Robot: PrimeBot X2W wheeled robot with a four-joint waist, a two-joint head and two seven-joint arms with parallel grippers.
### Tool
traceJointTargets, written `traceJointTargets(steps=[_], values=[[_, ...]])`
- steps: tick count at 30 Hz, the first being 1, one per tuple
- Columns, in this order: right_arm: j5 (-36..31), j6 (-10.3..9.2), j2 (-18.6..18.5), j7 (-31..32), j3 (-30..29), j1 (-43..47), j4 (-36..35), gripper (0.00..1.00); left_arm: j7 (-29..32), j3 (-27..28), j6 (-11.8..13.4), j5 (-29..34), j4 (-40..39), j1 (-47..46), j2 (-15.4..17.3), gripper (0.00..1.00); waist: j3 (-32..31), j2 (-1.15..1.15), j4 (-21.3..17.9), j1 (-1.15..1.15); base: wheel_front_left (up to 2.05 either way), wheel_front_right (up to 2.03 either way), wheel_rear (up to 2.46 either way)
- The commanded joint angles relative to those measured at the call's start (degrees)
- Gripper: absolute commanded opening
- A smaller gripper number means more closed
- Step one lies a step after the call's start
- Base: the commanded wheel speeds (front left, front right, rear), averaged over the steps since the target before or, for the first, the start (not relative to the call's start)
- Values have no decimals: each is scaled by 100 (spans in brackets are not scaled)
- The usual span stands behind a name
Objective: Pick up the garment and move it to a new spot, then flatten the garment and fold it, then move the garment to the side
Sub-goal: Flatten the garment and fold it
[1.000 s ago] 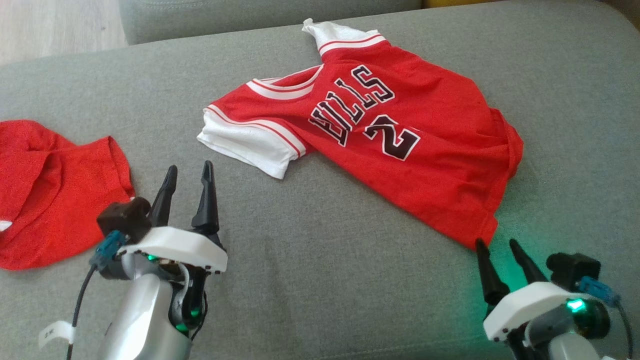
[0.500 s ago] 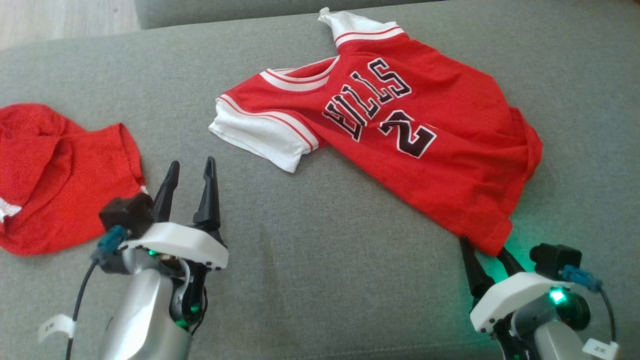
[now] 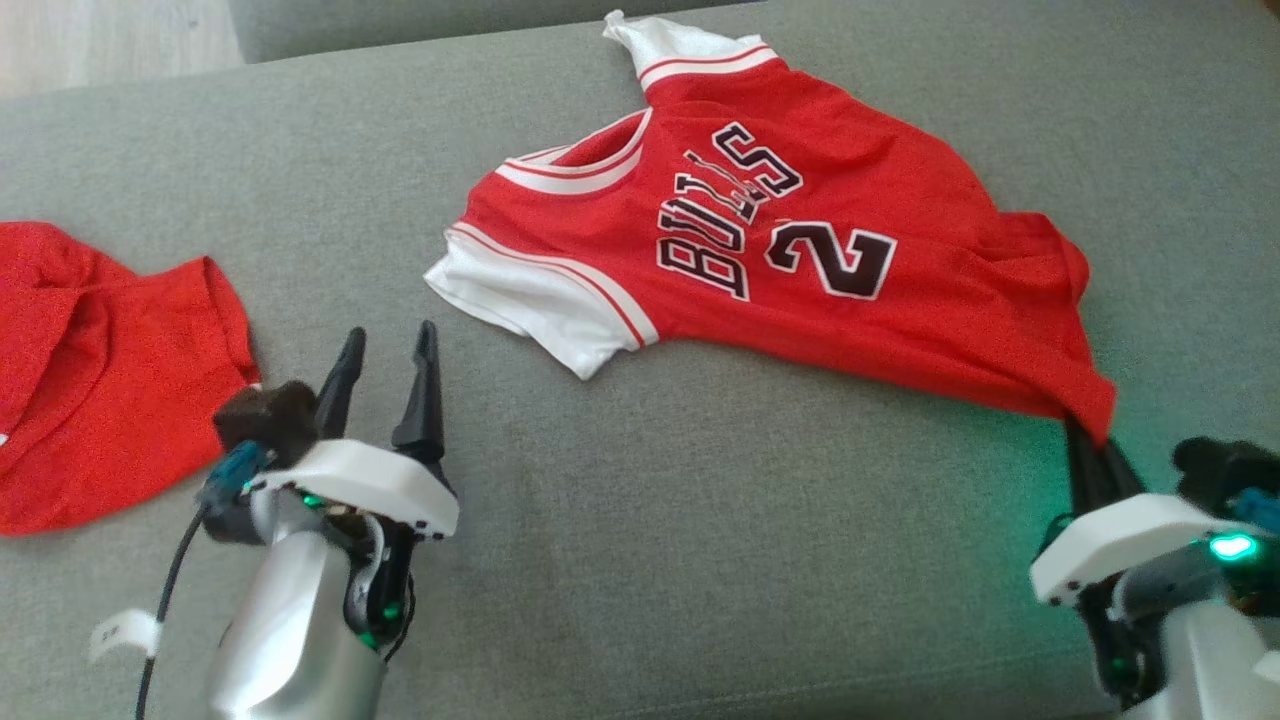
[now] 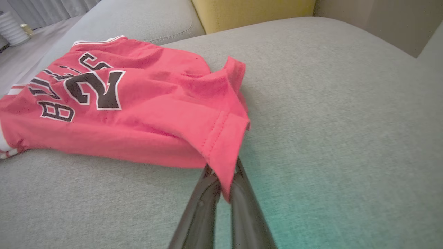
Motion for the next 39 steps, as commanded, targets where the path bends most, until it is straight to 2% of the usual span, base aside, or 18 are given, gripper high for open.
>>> traceJointTargets(steps=[1, 6, 10, 14, 26, 37, 38, 39], values=[[-53, -5, -36, 42, 42, -99, -273, 0, -69, 102, -37, 59, -77, -310, 44, 100, 31, 0, -26, 0, 0, 0, 0], [-150, -5, -36, 189, -153, -168, -508, 0, 21, -341, -229, 420, 430, -640, 234, 100, 162, 0, -75, 0, 0, 0, 0], [-134, -5, -36, 199, -82, -290, -561, 0, 110, -542, -244, 709, 925, -1002, 483, 100, 293, 0, -90, 0, 0, 0, 0], [-99, -5, -36, 163, 49, -364, -544, 0, 91, -538, -264, 734, 1308, -1393, 590, 100, 419, 0, -116, 0, 0, 0, 0], [-83, -5, -36, 38, 158, -503, -452, 0, 120, -672, -427, 565, 2287, -2262, 557, 100, 709, 0, -237, 0, 0, 0, 0], [-90, -5, -36, -33, 157, -554, -360, 0, 69, -840, -474, 512, 2910, -2538, 508, 100, 727, 0, -281, 0, 0, 0, 0], [-89, -5, -36, -38, 153, -562, -355, 0, 80, -873, -483, 496, 2961, -2559, 495, 48, 732, 0, -276, 0, 0, 0, 0], [-88, -5, -36, -42, 148, -570, -351, 0, 87, -899, -492, 467, 3004, -2581, 480, 13, 737, 0, -271, 0, 0, 0, 0]])
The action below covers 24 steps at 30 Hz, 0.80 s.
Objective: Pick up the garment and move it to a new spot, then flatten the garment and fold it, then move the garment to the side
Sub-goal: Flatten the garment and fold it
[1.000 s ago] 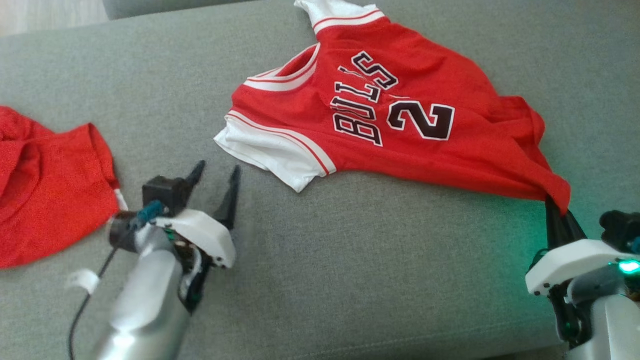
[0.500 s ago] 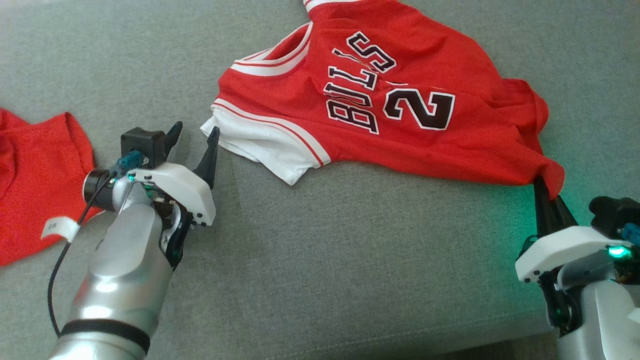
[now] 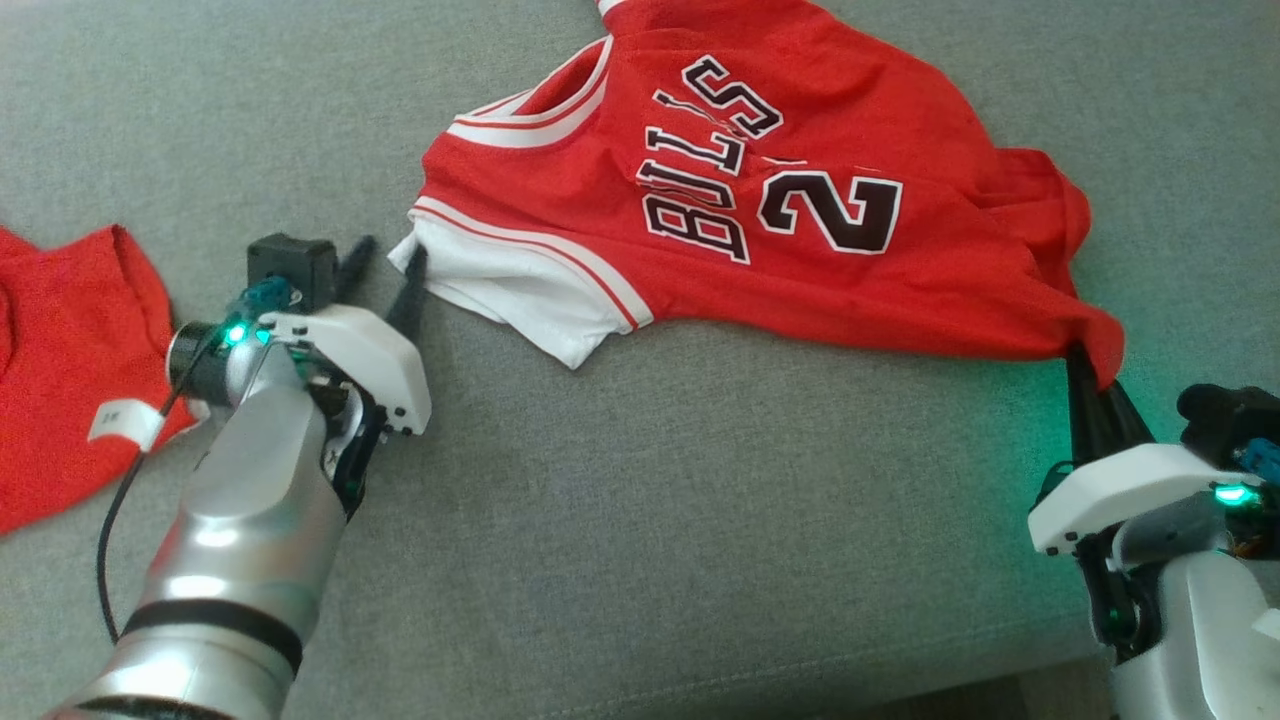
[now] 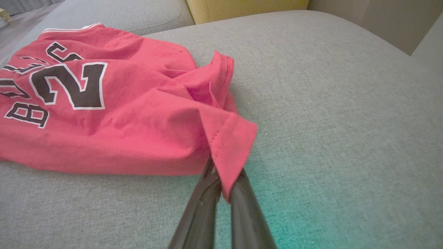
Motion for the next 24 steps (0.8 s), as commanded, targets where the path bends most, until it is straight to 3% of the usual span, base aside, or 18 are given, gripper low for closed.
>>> traceJointTargets(steps=[1, 13, 24], values=[[38, -5, -37, -65, 117, -182, -152, 0, 8, 81, -16, -65, -7, -184, 99, 0, 8, 0, 9, 0, 0, 0, 0], [-96, -5, -37, -174, -2, -309, -96, 0, -123, -112, -40, -607, -277, -94, 66, 0, -301, 0, 182, 0, 0, 0, 0], [-187, -5, -294, -245, 194, -644, -332, 0, -150, 135, -41, -1113, -1919, 570, 309, 0, -947, 0, 461, 0, 0, 0, 0]])
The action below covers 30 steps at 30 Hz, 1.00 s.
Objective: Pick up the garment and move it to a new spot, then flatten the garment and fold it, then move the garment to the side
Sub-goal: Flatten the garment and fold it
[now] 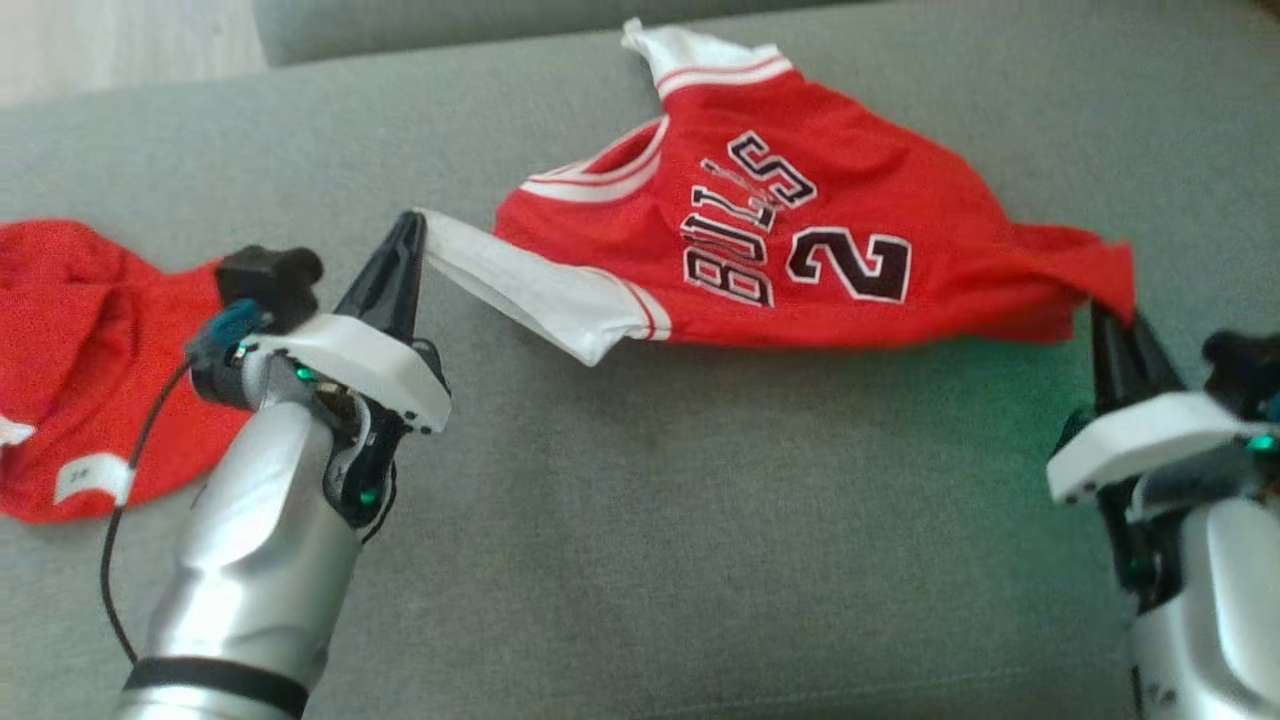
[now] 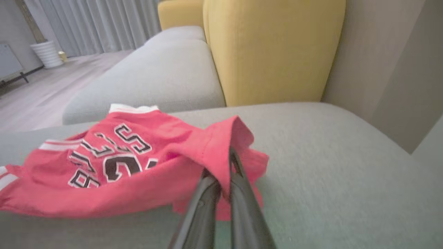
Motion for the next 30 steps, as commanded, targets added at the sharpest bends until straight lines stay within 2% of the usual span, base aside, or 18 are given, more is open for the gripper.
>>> traceJointTargets(steps=[1, 8, 13, 14, 16, 17, 22, 26, 30], values=[[48, -5, -198, -66, 200, -381, -294, 0, -70, 276, -33, -190, -462, -74, 192, 0, -241, 0, 90, 0, 0, 0, 0], [281, -5, -821, 50, 718, -1145, -403, 0, 86, 748, 23, -1029, -2187, 66, 213, 0, -863, 0, 140, 0, 0, 0, 0], [568, -5, -1106, 262, 948, -1883, -527, 0, 372, 1156, 477, -1409, -3685, -13, 128, 0, -1180, 0, 105, 0, 0, 0, 0], [568, -5, -1106, 262, 948, -1883, -527, 0, 372, 1156, 477, -1409, -3685, -13, 128, 0, -1180, 0, 105, 0, 0, 0, 0], [683, -5, -1207, 422, 1005, -2130, -627, 0, 470, 1310, 708, -1522, -4247, -43, 72, 0, -1255, 0, 87, 0, 0, 0, 0], [759, -5, -1328, 645, 1056, -2307, -750, 0, 577, 1442, 931, -1602, -4742, -46, 39, 0, -1311, 0, 68, 0, 0, 0, 0], [951, -5, -1496, 1605, 827, -2349, -1230, 0, 904, 1641, 1403, -1688, -5711, 91, 46, 0, -1398, 0, 39, 0, 0, 0, 0], [1130, -5, -1532, 2619, 506, -2129, -1737, 0, 1179, 1692, 1648, -1602, -6152, 169, 185, 0, -1396, 0, 35, 0, 0, 0, 0], [1384, -5, -1553, 3483, 416, -1967, -1954, 0, 1408, 1728, 1794, -1537, -6127, 44, 315, 0, -1246, 0, 15, 0, 0, 0, 0]])
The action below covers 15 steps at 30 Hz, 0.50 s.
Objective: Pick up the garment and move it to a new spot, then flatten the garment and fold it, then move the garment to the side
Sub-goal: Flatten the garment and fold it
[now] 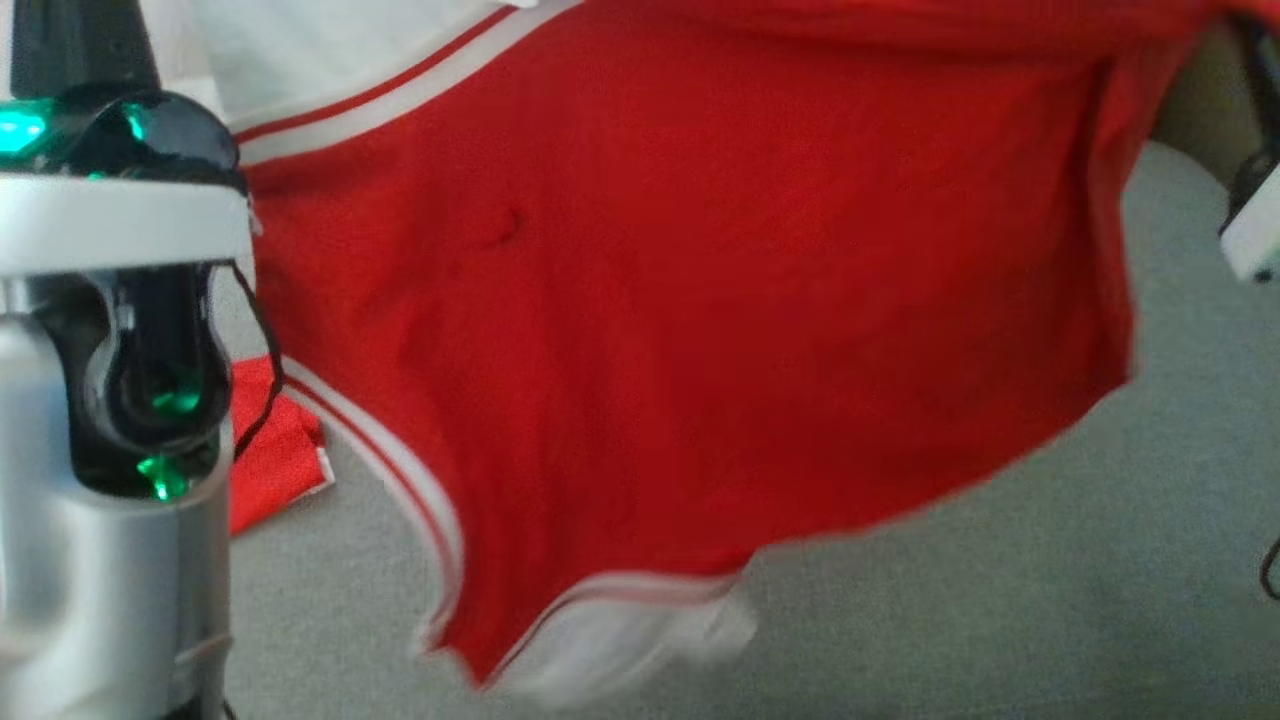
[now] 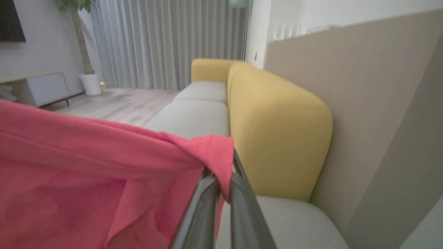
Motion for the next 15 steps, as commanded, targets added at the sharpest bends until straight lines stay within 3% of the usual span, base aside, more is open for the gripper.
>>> traceJointTargets(steps=[1, 5, 9, 12, 15], values=[[98, -5, -54, 133, 29, -185, -149, 0, 68, 192, 28, 31, -14, -322, 199, 0, 109, 0, -5, 0, 0, 0, 0], [474, -5, 152, 526, -39, -653, 189, 0, 228, 145, 3, -2, 650, -820, 237, 0, 564, 0, -18, 0, 0, 0, 0], [594, -5, 340, 519, -7, -1662, 797, 0, 240, 94, -114, 64, 1593, -1770, 286, 0, 1288, 0, -3, 0, 0, 0, 0], [549, -5, 533, 114, -56, -2644, 1436, 0, 34, 68, -279, 219, 2330, -2675, 358, 0, 1786, 0, 15, 0, 0, 0, 0], [340, -5, 664, -707, -165, -3649, 2131, 0, -317, 91, -449, 291, 3050, -3531, 326, 0, 2139, 0, 69, 0, 0, 0, 0]])
